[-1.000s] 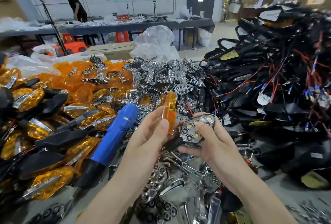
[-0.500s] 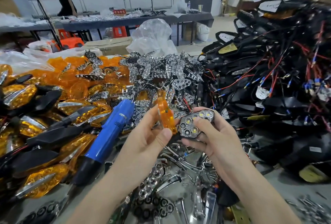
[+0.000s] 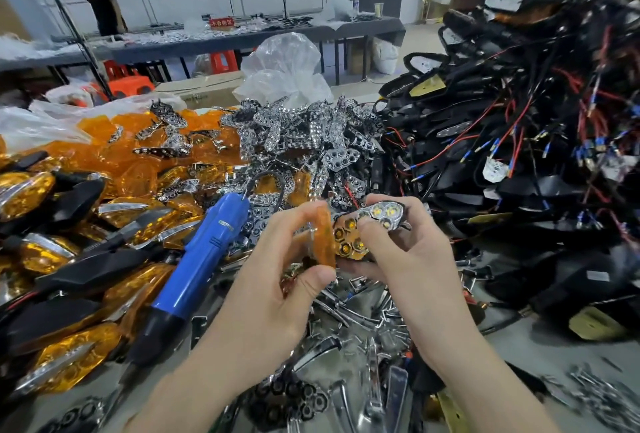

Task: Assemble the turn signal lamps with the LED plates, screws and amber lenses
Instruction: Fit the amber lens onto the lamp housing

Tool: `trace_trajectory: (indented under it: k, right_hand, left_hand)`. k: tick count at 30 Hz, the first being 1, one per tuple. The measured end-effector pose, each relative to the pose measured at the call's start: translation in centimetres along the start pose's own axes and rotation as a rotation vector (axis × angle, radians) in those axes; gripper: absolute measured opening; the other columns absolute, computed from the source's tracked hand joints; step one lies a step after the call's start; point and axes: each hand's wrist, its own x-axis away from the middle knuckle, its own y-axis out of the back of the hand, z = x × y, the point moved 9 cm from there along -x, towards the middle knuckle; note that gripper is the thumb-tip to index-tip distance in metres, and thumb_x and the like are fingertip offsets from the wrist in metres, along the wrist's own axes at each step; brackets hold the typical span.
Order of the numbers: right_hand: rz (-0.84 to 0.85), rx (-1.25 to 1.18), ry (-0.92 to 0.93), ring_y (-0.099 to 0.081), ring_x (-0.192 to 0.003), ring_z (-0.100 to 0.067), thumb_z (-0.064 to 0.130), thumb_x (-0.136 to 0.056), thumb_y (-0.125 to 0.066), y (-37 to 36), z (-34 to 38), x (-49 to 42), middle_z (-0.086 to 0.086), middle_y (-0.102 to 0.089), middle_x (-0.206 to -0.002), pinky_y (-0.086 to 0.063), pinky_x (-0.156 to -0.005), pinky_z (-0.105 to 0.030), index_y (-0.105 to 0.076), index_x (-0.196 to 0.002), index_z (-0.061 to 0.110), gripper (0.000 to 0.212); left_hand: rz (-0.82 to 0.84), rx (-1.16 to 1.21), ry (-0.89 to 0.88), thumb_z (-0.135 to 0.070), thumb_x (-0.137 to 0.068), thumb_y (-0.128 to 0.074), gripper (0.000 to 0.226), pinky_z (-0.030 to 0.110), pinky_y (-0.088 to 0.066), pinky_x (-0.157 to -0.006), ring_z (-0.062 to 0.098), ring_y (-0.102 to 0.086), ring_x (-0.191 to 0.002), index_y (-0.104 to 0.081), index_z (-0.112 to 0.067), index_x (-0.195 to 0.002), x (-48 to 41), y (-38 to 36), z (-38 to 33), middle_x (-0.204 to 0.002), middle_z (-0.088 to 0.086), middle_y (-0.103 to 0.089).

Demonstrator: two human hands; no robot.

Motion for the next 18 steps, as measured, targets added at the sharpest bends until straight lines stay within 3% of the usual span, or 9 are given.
trace_trajectory:
  k: [2, 5, 7, 9, 13, 18]
  right_hand:
    - [-0.011, 0.014, 0.014, -0.077, -0.076, -0.017, 0.009, -0.095, -0.067, 0.0, 0.0, 0.1, 0.0, -0.077, -0.081, -0.064, -0.065, -0.033, -0.07, -0.1, 0.03, 0.021]
    - [-0.003, 0.067, 0.028, -0.076, -0.076, -0.015, 0.013, -0.096, -0.069, -0.3, -0.1, 0.2, 0.002, -0.076, -0.081, -0.064, -0.066, -0.033, -0.07, -0.098, 0.036, 0.023]
    - [0.022, 0.136, 0.041, -0.076, -0.085, -0.018, 0.02, -0.094, -0.072, -0.8, -0.4, 0.3, 0.003, -0.077, -0.088, -0.065, -0.073, -0.041, -0.07, -0.099, 0.04, 0.021]
    - [0.045, 0.156, 0.024, -0.077, -0.089, -0.02, 0.025, -0.093, -0.075, -0.9, -0.8, 0.2, 0.002, -0.078, -0.093, -0.064, -0.08, -0.046, -0.07, -0.102, 0.042, 0.019]
    - [0.106, 0.057, -0.026, -0.078, -0.086, -0.021, 0.034, -0.09, -0.073, -1.1, -1.3, 0.2, -0.001, -0.079, -0.095, -0.063, -0.071, -0.03, -0.074, -0.107, 0.034, 0.018]
    - [0.174, 0.044, -0.071, -0.076, -0.1, -0.017, 0.048, -0.086, -0.06, -1.6, -2.3, 0.3, 0.004, -0.078, -0.105, -0.061, -0.076, -0.026, -0.073, -0.11, 0.037, 0.03]
  left_hand:
    - [-0.009, -0.102, -0.009, -0.043, -0.098, -0.054, 0.048, 0.037, -0.045, -0.105, 0.008, -0.05, -0.134, -0.036, -0.05, -0.142, 0.0, -0.1, -0.1, -0.144, -0.015, -0.048]
    - [-0.04, -0.256, -0.041, -0.034, -0.097, -0.055, 0.052, 0.014, -0.039, -0.104, -0.002, -0.048, -0.13, -0.032, -0.056, -0.138, -0.1, -0.3, -0.4, -0.14, -0.026, -0.043]
    - [-0.047, -0.342, -0.051, -0.025, -0.098, -0.058, 0.056, 0.002, -0.034, -0.098, -0.009, -0.047, -0.126, -0.032, -0.054, -0.138, 0.0, -0.7, -0.4, -0.137, -0.026, -0.04]
    - [-0.041, -0.401, -0.05, -0.016, -0.098, -0.06, 0.06, 0.001, -0.036, -0.092, -0.012, -0.046, -0.122, -0.031, -0.047, -0.14, 0.0, -1.1, -0.2, -0.135, -0.023, -0.038]
    - [-0.045, -0.38, -0.034, -0.015, -0.099, -0.059, 0.057, -0.001, -0.034, -0.09, -0.012, -0.046, -0.119, -0.031, -0.04, -0.143, 0.1, -1.3, 0.5, -0.133, -0.021, -0.038]
    - [-0.03, -0.386, 0.0, -0.019, -0.1, -0.057, 0.056, -0.001, -0.033, -0.091, -0.013, -0.044, -0.121, -0.031, -0.042, -0.144, 0.3, -1.3, 1.2, -0.137, -0.023, -0.038]
